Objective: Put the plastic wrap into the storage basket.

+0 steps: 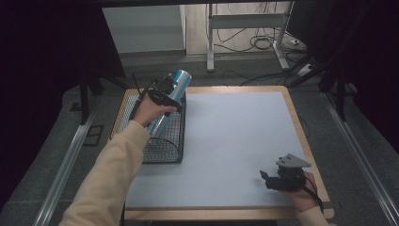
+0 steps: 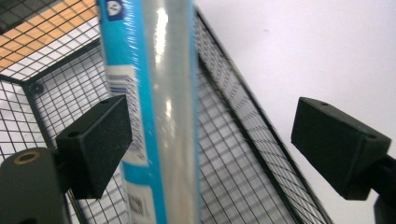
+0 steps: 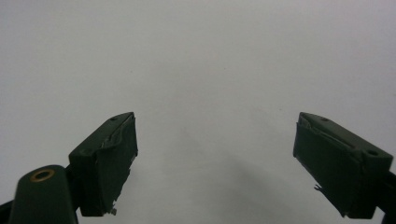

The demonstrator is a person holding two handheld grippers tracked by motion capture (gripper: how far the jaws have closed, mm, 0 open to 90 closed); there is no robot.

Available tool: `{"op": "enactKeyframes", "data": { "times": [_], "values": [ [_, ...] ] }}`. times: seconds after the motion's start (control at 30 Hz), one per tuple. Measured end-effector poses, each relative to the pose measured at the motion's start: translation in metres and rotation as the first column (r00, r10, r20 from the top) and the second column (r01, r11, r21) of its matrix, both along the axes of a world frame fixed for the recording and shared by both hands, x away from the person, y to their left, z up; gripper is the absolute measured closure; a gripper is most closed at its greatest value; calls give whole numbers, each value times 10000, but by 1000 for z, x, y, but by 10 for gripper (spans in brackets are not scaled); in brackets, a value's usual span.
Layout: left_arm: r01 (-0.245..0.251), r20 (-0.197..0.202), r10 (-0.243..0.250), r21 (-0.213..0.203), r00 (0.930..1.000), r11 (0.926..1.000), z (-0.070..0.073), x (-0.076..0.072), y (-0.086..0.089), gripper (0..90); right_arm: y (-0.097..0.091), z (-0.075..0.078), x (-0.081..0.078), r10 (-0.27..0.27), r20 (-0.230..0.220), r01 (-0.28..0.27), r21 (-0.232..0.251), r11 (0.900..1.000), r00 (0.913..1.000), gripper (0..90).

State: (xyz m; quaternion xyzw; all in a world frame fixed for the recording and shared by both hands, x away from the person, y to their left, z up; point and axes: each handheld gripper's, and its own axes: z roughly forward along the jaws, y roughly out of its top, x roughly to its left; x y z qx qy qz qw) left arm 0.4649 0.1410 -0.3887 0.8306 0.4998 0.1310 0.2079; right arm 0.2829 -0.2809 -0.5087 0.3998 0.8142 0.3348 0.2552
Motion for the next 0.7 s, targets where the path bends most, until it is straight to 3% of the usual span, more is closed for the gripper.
{"op": "enactKeyframes", "data": {
  "times": [0.03,0.23,0.37,0.4,0.43,0.5,0.63,0.7],
  "values": [
    [118,286,-114,-122,9995,9999,6,-9,-1,127,0,0,0,7,16,-7,-11,10000,10000,140],
    [689,765,-639,-644,9950,9955,15,-33,-5,137,2,0,0,71,-14,-71,36,10000,10000,140],
    [1000,976,-928,-724,9909,9923,19,-47,-9,147,3,0,0,77,-3,-77,20,10000,10000,140],
    [1262,1066,-1155,-993,9876,9870,20,-58,-11,150,3,1,-2,60,18,-60,4,10000,10000,140],
    [1262,1066,-1155,-993,9876,9870,20,-58,-11,150,3,2,-3,38,35,-39,21,10000,10000,140],
    [1616,1216,-1469,-1209,9816,9794,19,-75,-16,152,2,2,-4,0,59,-1,11,10000,10000,140],
    [1922,1383,-1734,-1369,9751,9718,20,-91,-23,152,3,3,-6,-37,94,37,9,10000,9999,140],
    [2409,1466,-2197,-1470,9645,9594,18,-108,-31,155,4,3,-6,-16,131,17,-5,10000,9999,140]
  ]
}}
